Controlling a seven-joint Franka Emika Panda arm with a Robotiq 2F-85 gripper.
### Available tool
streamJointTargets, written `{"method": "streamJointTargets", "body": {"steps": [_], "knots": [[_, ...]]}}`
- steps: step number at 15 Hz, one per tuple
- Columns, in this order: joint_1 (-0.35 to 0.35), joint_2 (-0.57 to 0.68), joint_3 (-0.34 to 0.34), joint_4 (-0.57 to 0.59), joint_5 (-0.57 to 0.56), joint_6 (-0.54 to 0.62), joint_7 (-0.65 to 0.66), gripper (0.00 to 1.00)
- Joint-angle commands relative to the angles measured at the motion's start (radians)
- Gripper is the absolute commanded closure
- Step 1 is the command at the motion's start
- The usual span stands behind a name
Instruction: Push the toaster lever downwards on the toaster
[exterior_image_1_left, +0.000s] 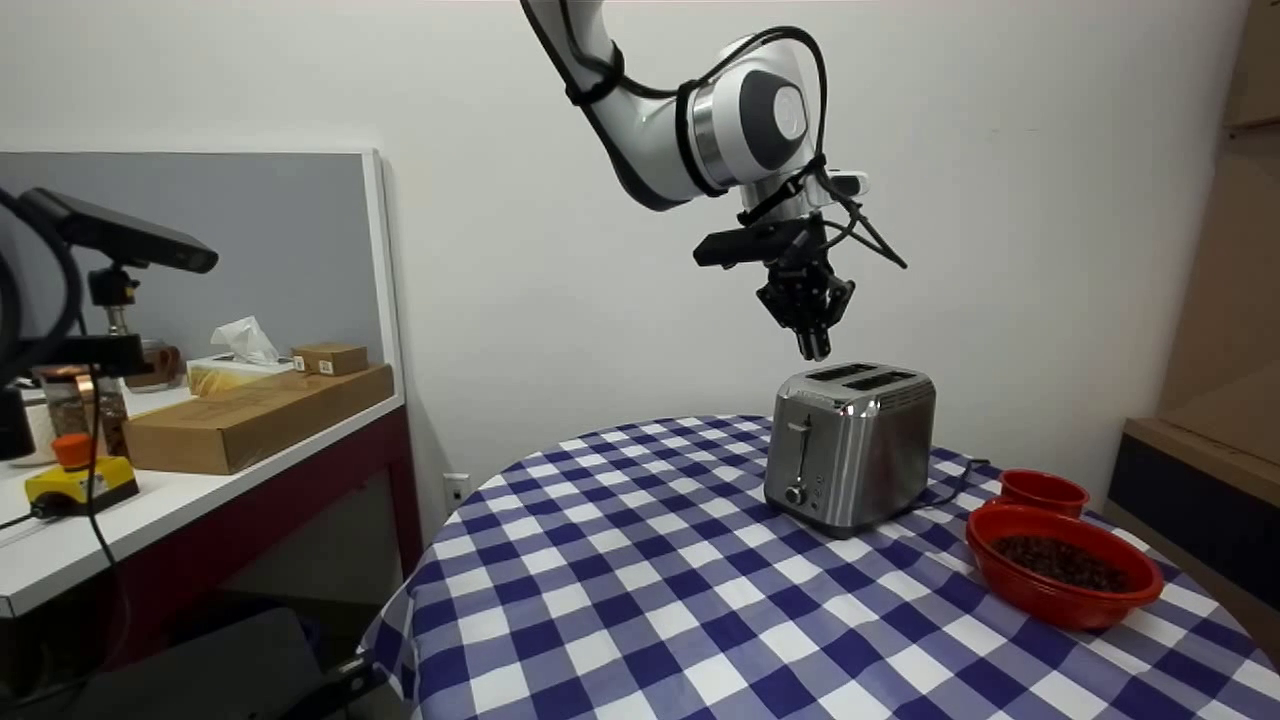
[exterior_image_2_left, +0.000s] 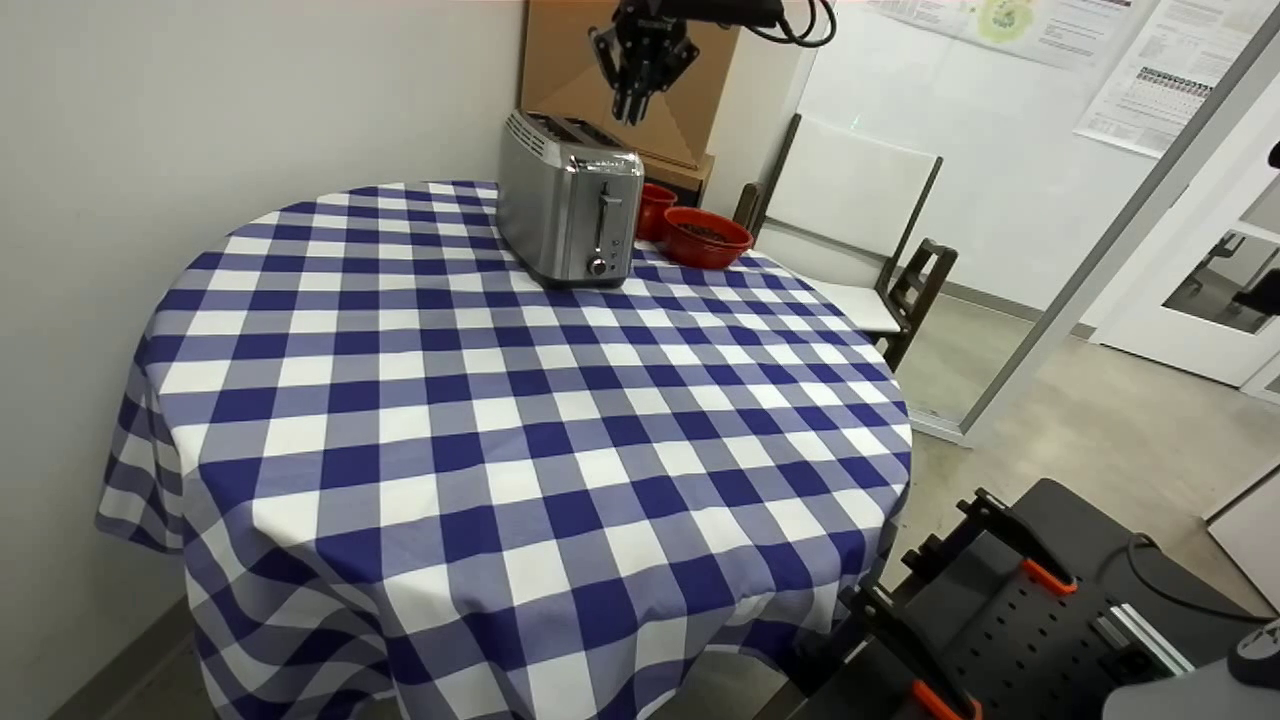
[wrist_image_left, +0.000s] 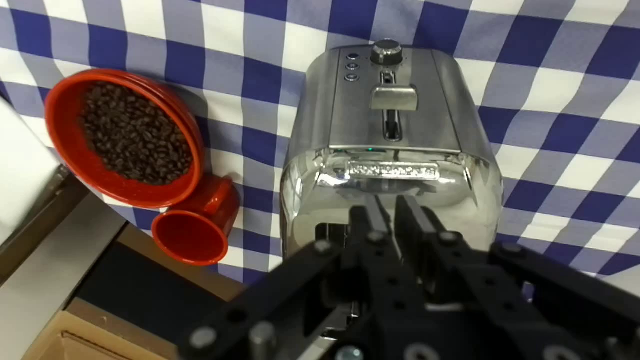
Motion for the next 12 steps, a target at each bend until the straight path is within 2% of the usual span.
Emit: {"method": "streamJointTargets", "body": {"steps": [1, 6, 12], "knots": [[0.044, 0.079, -0.048, 0.055, -0.014, 0.068, 0.027, 1.00], [0.077, 0.141, -0.081, 0.059, -0.007, 0.124, 0.019, 1.00], [0.094, 0.153, -0.098, 0.057, -0.002, 0.131, 0.016, 1.00]]}}
